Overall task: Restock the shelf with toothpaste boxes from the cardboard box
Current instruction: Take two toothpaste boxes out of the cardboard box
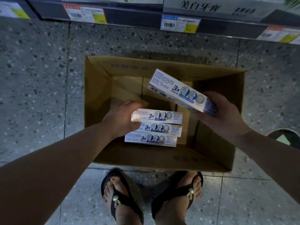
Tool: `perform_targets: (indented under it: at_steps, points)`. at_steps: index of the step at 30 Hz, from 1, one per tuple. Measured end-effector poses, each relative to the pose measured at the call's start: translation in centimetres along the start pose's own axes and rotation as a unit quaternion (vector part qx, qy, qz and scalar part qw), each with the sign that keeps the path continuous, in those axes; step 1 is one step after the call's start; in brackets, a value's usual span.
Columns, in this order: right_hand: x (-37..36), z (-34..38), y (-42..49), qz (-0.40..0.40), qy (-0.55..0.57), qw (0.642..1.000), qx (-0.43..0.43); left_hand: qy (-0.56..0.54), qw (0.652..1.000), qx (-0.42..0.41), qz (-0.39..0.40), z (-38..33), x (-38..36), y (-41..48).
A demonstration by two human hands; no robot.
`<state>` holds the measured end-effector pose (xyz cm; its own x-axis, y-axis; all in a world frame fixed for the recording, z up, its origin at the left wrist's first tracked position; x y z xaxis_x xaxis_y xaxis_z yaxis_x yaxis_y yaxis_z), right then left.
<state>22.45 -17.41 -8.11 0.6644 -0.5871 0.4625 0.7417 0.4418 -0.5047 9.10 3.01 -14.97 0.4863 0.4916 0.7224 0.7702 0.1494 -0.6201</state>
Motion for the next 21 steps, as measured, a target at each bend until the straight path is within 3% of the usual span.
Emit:
perform_targets:
  at_steps: [8,21]
  points:
    - [5.0,11.4,-5.4,0.013,0.018,0.999,0.029,-0.111,0.993,0.03,-0.03,-1.8,8.0,-12.5]
    - [12.0,36.9,-18.6,0.111,-0.007,0.967,0.228,-0.202,0.944,0.023,-0.259,-6.8,28.0,-35.9]
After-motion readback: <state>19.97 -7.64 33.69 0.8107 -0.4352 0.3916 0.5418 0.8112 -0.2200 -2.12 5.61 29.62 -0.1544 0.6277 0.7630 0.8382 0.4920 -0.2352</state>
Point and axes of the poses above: each hand's wrist, its own y-axis towards the middle knuckle, its own x-axis out of the back of the hand, z = x × y, the point moved 8 cm from there along y, towards the middle knuckle, and after that the axes turned 14 degrees about y, right-handed, at the moved point
